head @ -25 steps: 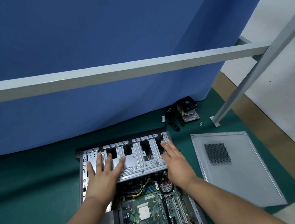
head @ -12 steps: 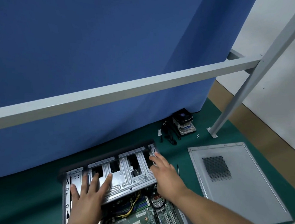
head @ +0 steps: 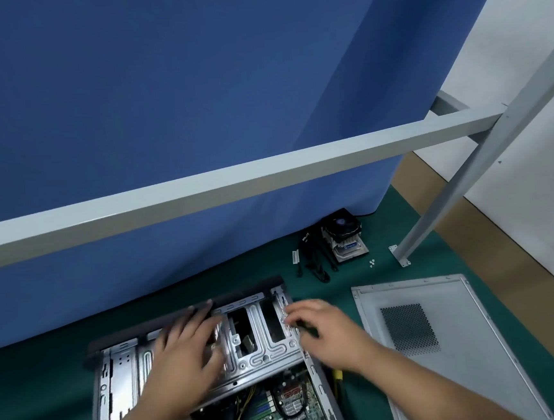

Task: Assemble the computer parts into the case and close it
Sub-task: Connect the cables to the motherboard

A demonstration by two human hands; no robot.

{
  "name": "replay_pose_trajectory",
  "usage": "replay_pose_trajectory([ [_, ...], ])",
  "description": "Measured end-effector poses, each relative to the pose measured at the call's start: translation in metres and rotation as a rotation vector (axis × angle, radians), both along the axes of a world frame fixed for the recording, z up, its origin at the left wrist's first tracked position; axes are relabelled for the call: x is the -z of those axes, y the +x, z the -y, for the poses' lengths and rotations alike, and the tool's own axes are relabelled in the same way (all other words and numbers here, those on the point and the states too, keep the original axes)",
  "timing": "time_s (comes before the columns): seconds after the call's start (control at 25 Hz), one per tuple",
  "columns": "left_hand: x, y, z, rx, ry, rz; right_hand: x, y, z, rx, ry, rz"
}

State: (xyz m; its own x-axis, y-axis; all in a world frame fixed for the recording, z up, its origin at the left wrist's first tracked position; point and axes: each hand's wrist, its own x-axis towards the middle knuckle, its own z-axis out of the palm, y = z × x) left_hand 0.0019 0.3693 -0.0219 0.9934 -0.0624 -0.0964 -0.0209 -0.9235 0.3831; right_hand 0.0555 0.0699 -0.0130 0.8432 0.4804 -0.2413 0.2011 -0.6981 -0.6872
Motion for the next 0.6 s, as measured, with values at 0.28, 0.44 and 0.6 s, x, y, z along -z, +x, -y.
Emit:
replay_pose_trajectory([
  [0.28, 0.031, 0.048, 0.053, -0.159, 0.139, 0.042, 0.032, 0.088, 0.033, 0.273, -0.342, -0.138],
  [0.44, 0.055, 0.047, 0.051, -0.163, 0.222, 0.131, 0.068, 0.132, 0.024, 0.435, -0.404, -0.181],
  [0.6, 0.063, 0.051, 0.051, -0.167, 0.248, 0.185, 0.097, 0.161, 0.003, 0.546, -0.450, -0.168],
])
